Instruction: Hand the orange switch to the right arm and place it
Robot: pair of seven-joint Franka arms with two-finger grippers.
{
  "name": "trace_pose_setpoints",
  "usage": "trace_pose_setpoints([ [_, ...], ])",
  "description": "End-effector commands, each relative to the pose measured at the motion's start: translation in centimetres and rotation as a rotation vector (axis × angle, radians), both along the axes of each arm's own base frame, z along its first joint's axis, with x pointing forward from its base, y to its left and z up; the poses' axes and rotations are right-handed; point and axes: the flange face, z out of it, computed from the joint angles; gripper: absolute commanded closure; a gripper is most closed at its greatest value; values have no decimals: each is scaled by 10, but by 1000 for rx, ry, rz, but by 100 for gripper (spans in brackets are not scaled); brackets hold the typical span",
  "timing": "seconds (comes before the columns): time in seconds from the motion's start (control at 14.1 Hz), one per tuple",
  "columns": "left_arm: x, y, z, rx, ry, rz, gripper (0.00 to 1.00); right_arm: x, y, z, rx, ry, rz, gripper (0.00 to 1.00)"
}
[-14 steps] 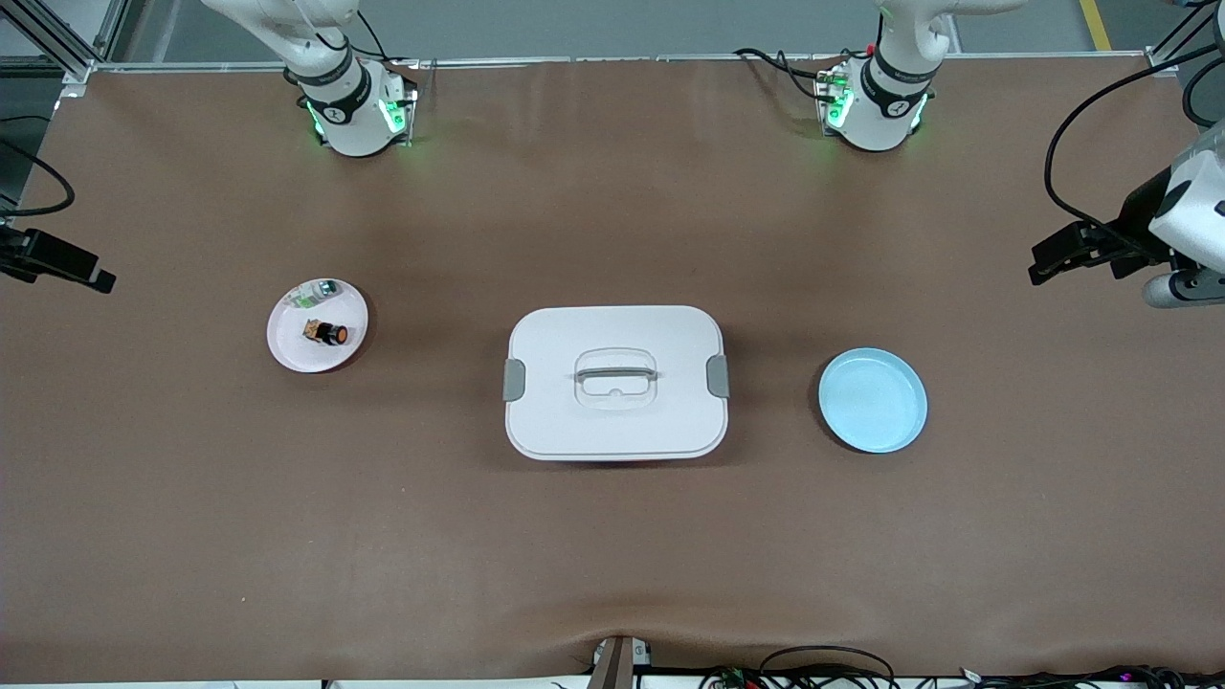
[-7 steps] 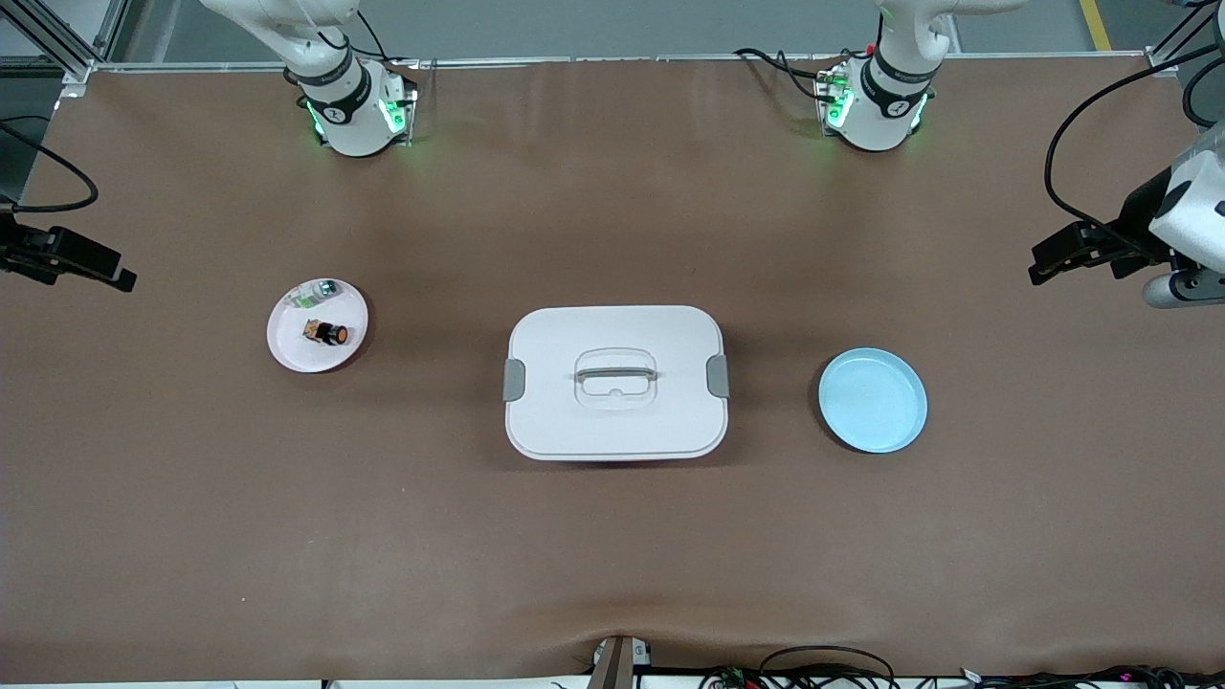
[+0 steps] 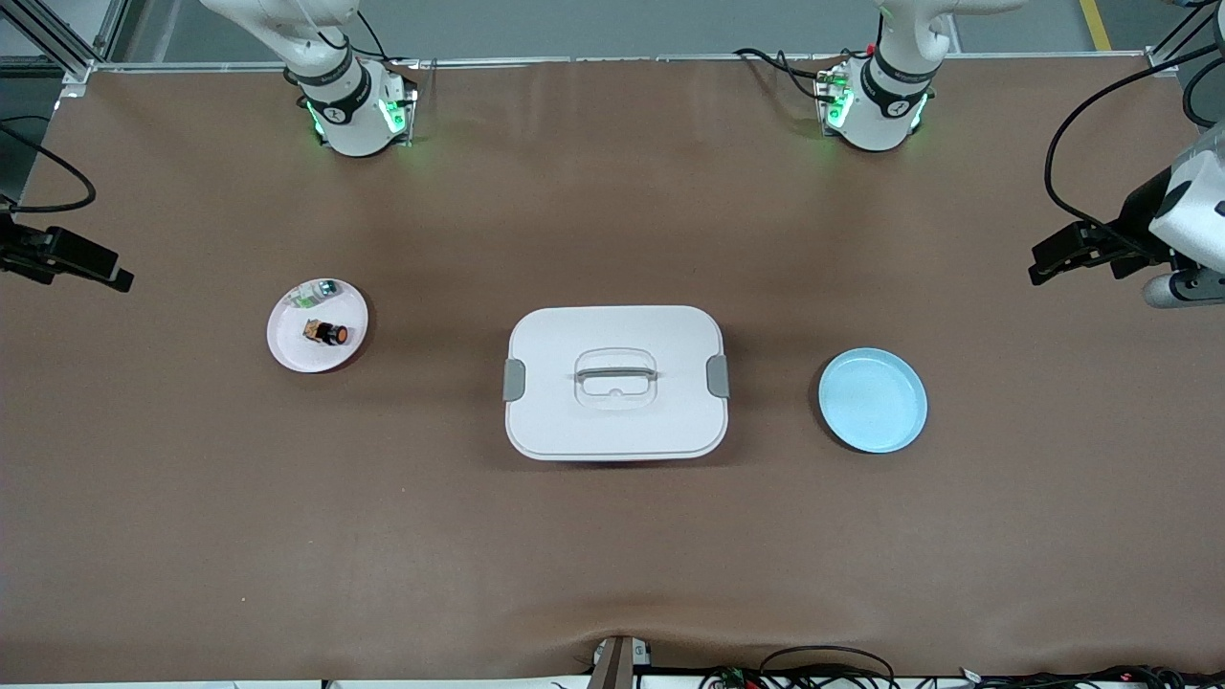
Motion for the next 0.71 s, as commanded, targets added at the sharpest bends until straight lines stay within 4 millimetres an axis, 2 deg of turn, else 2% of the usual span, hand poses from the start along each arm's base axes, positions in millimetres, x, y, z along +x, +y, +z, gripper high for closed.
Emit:
trace_pose_setpoints([
  [0.0, 1, 1, 4, 10, 7, -2, 0, -2, -5, 9, -37, -5, 2, 0],
  [0.28, 1, 1, 4, 10, 7, -2, 0, -1, -8, 7, -40, -5, -1, 0],
  [0.5, 1, 1, 5, 10, 5, -2, 0, 4, -3, 10, -44, -43, 10, 0],
  [0.64, 1, 1, 5, 10, 5, -2, 0, 1, -11, 9, -45, -32, 3, 0],
])
